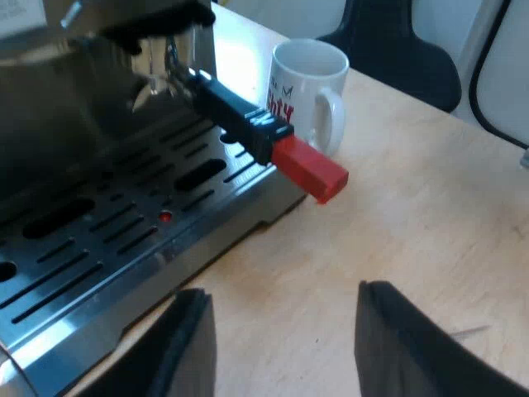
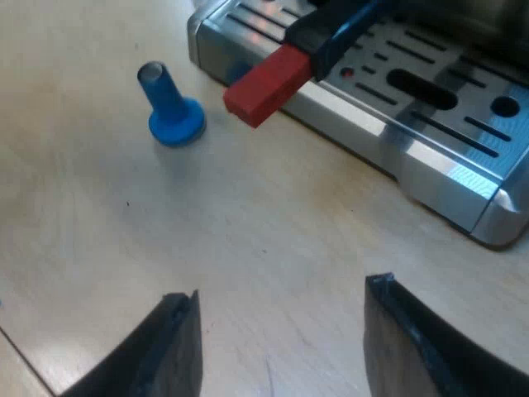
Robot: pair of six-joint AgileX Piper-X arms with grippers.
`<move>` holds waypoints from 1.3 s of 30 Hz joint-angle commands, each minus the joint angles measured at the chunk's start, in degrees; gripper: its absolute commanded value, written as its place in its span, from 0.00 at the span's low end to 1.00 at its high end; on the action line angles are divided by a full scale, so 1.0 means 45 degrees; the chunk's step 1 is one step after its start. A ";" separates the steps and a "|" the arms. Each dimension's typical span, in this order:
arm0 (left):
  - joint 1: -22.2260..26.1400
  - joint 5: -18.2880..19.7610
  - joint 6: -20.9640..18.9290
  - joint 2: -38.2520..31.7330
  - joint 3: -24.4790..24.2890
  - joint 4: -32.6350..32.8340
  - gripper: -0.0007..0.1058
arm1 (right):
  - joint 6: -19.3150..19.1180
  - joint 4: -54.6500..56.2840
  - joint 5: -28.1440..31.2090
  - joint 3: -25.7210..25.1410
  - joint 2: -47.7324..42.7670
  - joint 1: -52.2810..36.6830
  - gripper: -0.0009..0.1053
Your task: Grind coffee beans and then tamp
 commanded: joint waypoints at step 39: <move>-0.0043 0.1418 -0.0043 -0.0004 0.2400 -0.2605 0.40 | 0.7258 -1.1420 1.3111 0.2972 0.7617 0.8608 0.44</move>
